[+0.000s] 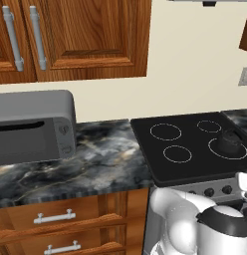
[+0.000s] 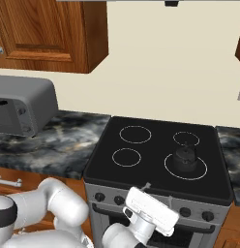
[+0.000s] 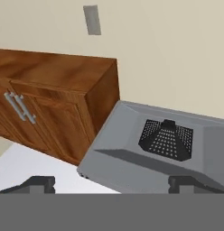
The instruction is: The kettle is done boiling. Turn off the stove, then wait for 300 timesteps before moving the kettle to the dining table.
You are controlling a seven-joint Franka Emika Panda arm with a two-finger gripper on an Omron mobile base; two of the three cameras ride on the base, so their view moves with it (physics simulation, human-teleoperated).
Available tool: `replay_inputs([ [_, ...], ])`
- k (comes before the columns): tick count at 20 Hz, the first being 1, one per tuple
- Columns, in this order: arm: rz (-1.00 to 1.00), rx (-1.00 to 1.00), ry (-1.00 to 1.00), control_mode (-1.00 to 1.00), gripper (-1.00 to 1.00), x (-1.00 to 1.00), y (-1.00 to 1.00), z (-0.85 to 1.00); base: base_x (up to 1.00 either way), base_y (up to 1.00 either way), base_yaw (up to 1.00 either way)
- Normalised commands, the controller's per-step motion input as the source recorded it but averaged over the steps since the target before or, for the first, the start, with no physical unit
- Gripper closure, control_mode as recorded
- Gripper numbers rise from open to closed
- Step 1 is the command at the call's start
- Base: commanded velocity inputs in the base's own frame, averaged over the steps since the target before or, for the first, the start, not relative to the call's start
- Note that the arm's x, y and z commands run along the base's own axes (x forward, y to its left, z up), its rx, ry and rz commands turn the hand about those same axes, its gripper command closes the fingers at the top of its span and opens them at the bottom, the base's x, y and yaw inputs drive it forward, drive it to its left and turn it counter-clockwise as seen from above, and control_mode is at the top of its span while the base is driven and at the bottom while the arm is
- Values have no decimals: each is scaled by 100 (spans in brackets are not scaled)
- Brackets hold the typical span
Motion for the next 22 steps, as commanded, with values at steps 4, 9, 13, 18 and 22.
replay_inputs([
  [4,0,-10,9,-100,-100,10,0,14,0,0,0],
  [9,0,-15,2,-100,-100,2,-14,7,0,0,0],
  [13,0,-23,0,-100,-100,0,-22,3,0,0,0],
  [18,-1,-28,0,-100,-100,-2,-27,1,0,0,0],
  [22,-1,-34,0,-100,-100,0,-13,1,0,0,0],
])
